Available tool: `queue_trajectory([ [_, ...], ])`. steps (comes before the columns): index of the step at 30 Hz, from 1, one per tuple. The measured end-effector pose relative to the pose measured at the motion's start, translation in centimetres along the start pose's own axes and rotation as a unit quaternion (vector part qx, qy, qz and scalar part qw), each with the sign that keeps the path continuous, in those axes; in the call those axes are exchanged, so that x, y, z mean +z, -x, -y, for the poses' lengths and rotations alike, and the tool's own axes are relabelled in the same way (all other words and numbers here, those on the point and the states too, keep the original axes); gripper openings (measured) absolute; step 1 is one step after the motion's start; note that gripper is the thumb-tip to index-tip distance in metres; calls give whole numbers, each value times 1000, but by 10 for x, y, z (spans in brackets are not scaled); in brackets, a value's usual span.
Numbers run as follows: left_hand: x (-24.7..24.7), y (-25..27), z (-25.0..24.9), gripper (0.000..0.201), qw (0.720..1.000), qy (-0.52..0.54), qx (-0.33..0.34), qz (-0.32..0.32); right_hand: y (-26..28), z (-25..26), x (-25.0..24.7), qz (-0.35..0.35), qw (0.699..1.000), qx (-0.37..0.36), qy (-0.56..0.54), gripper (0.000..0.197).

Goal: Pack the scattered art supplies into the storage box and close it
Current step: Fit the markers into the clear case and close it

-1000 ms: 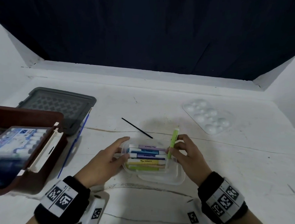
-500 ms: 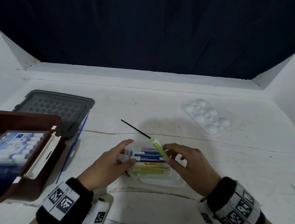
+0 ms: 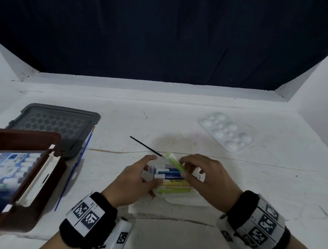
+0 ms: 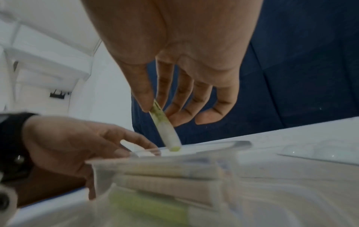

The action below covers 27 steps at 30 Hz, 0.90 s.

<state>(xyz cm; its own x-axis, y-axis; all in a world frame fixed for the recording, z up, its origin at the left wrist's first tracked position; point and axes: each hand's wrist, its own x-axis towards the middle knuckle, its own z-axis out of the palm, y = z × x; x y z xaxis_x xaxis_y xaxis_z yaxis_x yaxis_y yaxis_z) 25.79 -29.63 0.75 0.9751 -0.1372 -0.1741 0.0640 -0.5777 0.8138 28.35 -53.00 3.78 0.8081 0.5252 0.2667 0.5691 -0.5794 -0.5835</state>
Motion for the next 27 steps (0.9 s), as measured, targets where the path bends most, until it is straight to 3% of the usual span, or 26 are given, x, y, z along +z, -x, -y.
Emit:
queue_trajectory([
  [4, 2, -2, -5, 33, 999, 40, 8, 16, -4, 1, -5, -42, 990, 74, -116, 19],
  [7, -2, -4, -4, 19, 998, 65, 7, 20, 2, -6, -9, -44, 956, 166, -237, 24],
  [10, -6, -6, 1, 22, 997, 69, 0, 36, 14, -20, -11, -60, 954, 203, -212, 32],
  [13, -6, -7, 4, 20, 997, 62, -13, 48, 27, -37, -10, -102, 955, 233, -156, 16],
  [17, -3, -9, 4, 20, 995, 85, -21, 46, 37, -53, -4, -97, 939, 267, -193, 10],
  [22, 1, -12, -3, 22, 990, 129, -30, 54, 36, -50, -6, -106, 889, 329, -300, 12],
  [27, 15, -21, -4, 26, 997, 38, -4, 67, 41, -49, -10, -95, 841, 388, -365, 12],
])
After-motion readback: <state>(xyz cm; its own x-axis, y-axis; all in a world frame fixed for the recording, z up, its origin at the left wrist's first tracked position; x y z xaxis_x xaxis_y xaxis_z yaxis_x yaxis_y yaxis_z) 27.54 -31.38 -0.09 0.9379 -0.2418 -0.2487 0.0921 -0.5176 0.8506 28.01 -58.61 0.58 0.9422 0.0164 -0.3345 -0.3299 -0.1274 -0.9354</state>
